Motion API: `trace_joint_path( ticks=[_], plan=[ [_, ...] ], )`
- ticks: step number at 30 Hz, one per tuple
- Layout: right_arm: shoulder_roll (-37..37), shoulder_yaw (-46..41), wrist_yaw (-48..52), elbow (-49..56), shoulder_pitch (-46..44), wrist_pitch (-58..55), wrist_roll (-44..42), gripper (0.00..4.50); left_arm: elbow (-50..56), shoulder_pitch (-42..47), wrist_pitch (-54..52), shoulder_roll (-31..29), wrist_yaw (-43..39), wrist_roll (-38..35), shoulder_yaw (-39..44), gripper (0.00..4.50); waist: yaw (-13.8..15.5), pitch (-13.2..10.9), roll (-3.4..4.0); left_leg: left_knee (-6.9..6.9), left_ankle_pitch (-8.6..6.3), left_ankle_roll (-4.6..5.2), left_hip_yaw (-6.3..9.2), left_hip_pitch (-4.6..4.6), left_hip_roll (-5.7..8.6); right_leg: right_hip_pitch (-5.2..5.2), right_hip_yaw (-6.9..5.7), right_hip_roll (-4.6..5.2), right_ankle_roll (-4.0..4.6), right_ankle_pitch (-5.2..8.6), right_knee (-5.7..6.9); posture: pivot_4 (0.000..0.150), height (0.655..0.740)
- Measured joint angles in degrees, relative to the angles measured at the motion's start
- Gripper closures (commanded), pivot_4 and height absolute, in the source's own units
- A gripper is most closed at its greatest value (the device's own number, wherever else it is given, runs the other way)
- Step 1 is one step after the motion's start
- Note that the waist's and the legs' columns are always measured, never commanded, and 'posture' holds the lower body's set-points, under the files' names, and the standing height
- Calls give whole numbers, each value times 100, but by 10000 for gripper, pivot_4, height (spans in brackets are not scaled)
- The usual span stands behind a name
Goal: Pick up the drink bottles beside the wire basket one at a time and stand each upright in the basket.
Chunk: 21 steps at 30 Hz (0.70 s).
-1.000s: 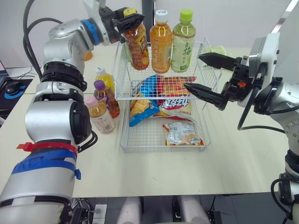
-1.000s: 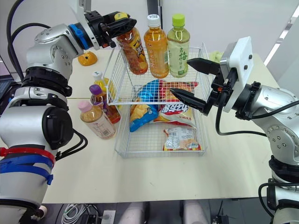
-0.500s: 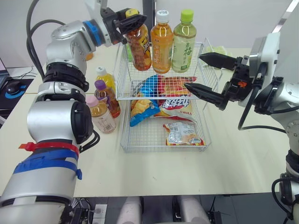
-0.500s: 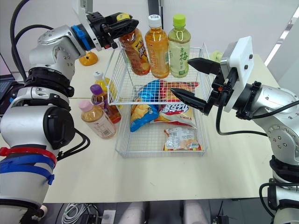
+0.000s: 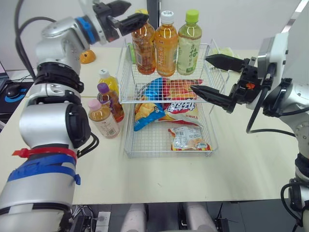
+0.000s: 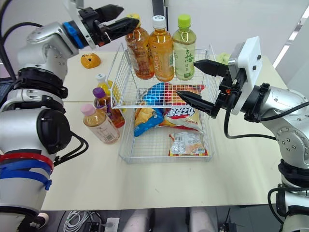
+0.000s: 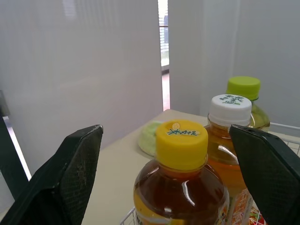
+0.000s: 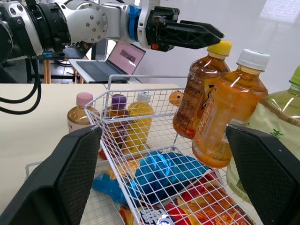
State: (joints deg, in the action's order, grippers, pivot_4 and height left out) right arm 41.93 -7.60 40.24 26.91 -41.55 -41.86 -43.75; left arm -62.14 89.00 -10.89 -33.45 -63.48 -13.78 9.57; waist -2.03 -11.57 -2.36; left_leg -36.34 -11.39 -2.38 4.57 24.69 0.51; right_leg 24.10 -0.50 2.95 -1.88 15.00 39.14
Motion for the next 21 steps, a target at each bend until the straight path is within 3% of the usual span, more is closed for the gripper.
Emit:
trace_joint_path(
  ticks=[7, 12, 17, 21],
  plan=[
    [-26, 33, 316, -311, -175, 153, 25, 0, 1178, -437, -759, -692, 140, -347, 389, 333, -41, 1, 1, 0, 0, -1, 4, -2, -5, 0, 0, 0, 0, 0, 4, 1500, 7400],
    [7, 112, 795, -539, -316, 274, 19, 0, 2174, -1282, -1278, -1317, 510, -444, 678, 333, -72, 2, 3, -1, 0, -1, 3, -4, -8, 0, 4, 1, 0, 0, 5, 1500, 7400],
    [-239, 430, 1263, -721, -567, 390, -24, 0, 3401, -3144, -1822, -1934, 1081, -670, 1567, 333, -155, 6, 9, 4, 1, -1, 0, -16, -18, -2, 12, 4, 1, 0, 12, 1500, 7400],
    [-425, 667, 1553, -1002, -765, 530, 48, 0, 4253, -4754, -2125, -1989, 1563, -888, 2511, 333, -120, 6, 8, -1, 1, -3, 4, -15, -21, -4, 9, 8, 1, 0, 10, 1500, 7400]
  ],
)
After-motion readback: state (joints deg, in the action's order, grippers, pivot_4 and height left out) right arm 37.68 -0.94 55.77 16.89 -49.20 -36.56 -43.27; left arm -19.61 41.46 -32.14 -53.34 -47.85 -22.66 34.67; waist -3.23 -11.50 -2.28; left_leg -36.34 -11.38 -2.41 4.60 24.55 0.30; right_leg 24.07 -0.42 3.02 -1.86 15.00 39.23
